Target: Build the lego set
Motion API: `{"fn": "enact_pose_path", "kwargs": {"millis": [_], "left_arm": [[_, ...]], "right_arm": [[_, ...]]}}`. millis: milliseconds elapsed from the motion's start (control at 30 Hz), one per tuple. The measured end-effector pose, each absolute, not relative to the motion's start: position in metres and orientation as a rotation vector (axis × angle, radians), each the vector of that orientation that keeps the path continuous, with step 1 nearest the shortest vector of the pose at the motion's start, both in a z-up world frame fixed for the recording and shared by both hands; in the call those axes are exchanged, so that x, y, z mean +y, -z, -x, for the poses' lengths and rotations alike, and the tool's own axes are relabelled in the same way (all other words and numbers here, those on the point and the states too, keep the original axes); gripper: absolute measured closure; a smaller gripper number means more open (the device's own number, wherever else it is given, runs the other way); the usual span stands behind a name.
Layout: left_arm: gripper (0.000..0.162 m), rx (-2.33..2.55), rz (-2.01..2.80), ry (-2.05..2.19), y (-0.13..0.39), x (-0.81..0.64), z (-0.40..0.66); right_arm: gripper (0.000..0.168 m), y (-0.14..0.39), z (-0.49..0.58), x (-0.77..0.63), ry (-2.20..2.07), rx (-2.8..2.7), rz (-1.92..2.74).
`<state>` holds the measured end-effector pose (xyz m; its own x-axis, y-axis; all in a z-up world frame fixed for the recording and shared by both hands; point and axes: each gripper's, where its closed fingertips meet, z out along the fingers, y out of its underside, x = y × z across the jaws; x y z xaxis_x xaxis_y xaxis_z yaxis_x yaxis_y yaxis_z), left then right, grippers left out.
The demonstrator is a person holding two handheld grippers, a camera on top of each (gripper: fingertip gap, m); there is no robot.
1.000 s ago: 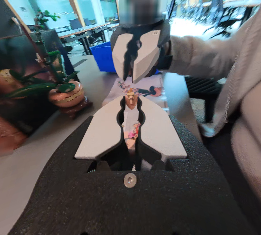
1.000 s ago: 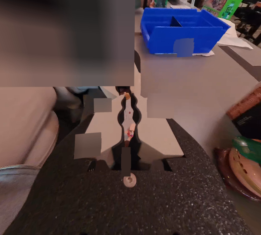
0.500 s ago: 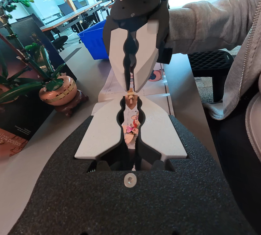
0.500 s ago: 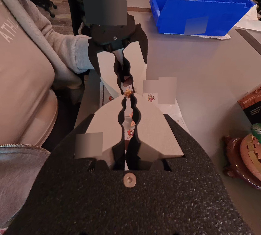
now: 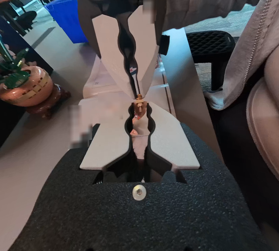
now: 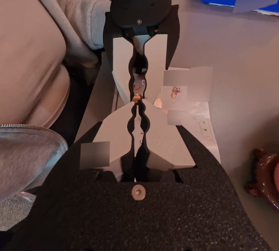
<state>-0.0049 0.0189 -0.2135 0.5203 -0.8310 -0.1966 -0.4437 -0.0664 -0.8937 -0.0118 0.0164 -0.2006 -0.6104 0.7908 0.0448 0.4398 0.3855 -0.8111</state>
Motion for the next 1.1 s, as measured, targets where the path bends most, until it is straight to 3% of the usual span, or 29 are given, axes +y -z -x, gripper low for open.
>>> {"fn": "enact_pose_path", "kwargs": {"millis": [667, 1100], "left_arm": [[0.147, 0.950, 1.977, 0.416, 0.241, 0.030, 0.013], [0.147, 1.023, 2.024, 0.390, 0.250, 0.027, 0.008]], "right_arm": [[0.167, 0.228, 0.015, 0.031, -0.851, -2.021, 1.497], [0.167, 0.235, 0.012, 0.025, -0.648, -2.223, 1.448]]}}
